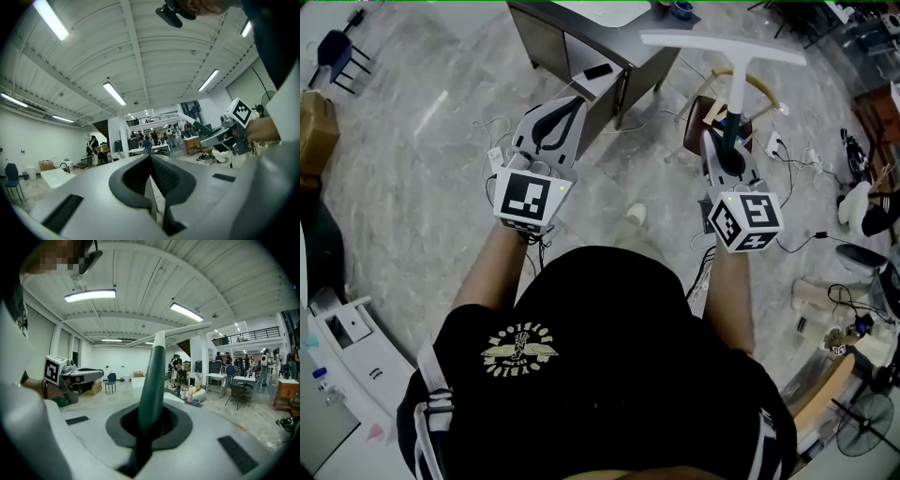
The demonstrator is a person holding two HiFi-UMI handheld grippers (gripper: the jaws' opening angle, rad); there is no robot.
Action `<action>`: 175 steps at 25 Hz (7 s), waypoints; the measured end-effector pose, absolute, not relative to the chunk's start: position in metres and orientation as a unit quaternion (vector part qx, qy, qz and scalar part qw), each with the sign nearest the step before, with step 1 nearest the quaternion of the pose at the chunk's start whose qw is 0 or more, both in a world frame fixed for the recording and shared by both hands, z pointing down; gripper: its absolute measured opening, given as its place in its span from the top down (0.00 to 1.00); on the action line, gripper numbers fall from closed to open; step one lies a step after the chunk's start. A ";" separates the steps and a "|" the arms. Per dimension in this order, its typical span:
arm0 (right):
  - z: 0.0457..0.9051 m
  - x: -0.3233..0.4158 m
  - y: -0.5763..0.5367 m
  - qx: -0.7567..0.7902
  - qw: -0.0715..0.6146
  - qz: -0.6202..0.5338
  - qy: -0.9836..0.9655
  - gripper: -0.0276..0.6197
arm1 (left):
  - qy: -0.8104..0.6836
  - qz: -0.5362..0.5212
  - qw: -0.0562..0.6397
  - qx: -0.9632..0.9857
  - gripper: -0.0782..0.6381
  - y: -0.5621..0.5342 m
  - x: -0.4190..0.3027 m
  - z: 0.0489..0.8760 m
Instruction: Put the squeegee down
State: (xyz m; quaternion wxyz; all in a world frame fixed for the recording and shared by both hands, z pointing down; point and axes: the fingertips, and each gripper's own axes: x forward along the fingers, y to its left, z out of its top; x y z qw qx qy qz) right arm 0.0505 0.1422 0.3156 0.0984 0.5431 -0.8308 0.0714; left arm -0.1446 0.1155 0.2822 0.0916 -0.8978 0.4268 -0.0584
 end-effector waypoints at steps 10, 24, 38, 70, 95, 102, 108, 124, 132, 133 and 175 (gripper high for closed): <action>0.312 0.074 0.089 0.540 0.104 0.077 -0.831 0.91 | 0.420 -0.063 0.079 -0.902 0.86 0.061 -0.114 0.288; 0.313 0.140 0.013 0.515 0.099 0.091 -0.846 0.91 | 0.441 -0.072 0.070 -0.892 0.86 -0.013 -0.049 0.282; 0.324 0.188 -0.075 0.460 0.104 0.104 -0.875 0.91 | 0.500 -0.094 0.060 -0.859 0.86 -0.089 -0.018 0.284; 0.346 0.164 -0.259 0.489 0.102 0.129 -0.857 0.91 | 0.443 -0.101 0.082 -0.887 0.86 -0.288 -0.011 0.297; 0.407 0.153 -0.392 0.509 0.133 0.184 -0.830 0.91 | 0.395 -0.107 0.073 -0.910 0.86 -0.439 0.004 0.331; 0.454 0.166 -0.430 0.484 0.157 0.216 -0.834 0.91 | 0.407 -0.114 0.072 -0.903 0.86 -0.481 0.027 0.340; 0.500 0.166 -0.447 0.462 0.174 0.253 -0.832 0.91 | 0.410 -0.115 0.064 -0.903 0.86 -0.508 0.043 0.362; 0.616 0.167 -0.448 0.446 0.180 0.351 -0.803 0.91 | 0.398 -0.136 0.063 -0.905 0.86 -0.521 0.057 0.420; 0.673 0.141 -0.450 0.433 0.202 0.401 -0.781 0.91 | 0.401 -0.138 0.043 -0.905 0.86 -0.523 0.052 0.445; 0.680 0.139 -0.450 0.433 0.204 0.408 -0.778 0.91 | 0.402 -0.136 0.041 -0.904 0.86 -0.523 0.051 0.447; 0.686 0.145 -0.434 0.485 0.254 0.359 -0.755 0.59 | 0.399 -0.134 0.038 -0.906 0.86 -0.479 0.037 0.412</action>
